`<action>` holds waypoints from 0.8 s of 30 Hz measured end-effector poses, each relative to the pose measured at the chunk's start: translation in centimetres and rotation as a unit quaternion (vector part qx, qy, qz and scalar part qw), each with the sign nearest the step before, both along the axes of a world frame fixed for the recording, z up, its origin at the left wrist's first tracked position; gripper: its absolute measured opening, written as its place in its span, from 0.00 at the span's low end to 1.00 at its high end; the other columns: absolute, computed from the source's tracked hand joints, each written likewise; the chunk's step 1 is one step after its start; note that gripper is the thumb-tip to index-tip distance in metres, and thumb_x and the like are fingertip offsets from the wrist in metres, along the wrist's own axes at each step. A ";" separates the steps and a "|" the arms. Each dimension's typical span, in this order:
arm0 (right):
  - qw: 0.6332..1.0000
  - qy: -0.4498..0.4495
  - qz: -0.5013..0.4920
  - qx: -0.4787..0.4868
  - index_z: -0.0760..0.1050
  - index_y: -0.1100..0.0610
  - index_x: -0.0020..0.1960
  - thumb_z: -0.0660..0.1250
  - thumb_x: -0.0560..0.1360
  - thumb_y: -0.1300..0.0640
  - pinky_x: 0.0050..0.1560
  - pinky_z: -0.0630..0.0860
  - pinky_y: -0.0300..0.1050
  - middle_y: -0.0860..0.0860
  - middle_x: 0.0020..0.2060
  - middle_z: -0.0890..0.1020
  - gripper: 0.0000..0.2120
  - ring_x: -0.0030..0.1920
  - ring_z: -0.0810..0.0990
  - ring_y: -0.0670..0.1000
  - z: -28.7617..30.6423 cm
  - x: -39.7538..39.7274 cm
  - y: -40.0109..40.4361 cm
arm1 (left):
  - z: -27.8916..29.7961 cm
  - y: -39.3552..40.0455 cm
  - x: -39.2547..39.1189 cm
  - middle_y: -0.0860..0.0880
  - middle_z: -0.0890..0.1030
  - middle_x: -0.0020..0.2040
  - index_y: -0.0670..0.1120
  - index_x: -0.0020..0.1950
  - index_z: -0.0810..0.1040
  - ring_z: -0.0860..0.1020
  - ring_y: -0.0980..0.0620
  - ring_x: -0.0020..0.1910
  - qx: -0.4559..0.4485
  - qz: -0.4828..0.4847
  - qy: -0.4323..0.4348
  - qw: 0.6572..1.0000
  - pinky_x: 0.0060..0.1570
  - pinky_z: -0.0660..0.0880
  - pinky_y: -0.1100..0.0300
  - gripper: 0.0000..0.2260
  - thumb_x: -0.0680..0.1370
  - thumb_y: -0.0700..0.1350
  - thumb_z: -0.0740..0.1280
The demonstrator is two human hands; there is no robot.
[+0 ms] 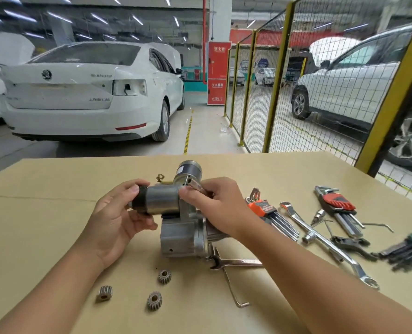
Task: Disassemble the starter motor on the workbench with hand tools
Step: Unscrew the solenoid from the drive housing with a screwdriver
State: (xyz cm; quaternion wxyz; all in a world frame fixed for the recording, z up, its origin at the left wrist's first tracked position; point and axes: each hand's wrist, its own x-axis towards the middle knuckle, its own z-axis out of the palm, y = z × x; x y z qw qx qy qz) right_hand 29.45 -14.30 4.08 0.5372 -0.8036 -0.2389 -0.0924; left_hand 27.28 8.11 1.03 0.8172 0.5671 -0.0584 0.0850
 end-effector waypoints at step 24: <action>0.995 -0.083 -0.062 -0.006 0.67 0.50 0.32 0.68 0.73 0.36 0.32 0.64 0.42 0.43 0.25 0.68 0.21 0.28 0.66 0.42 -1.8 -0.4 0.2 | 0.6 -1.6 -0.3 0.44 0.81 0.48 0.47 0.50 0.85 0.77 0.49 0.30 -0.053 0.016 0.009 0.998 0.36 0.83 0.51 0.10 0.83 0.43 0.63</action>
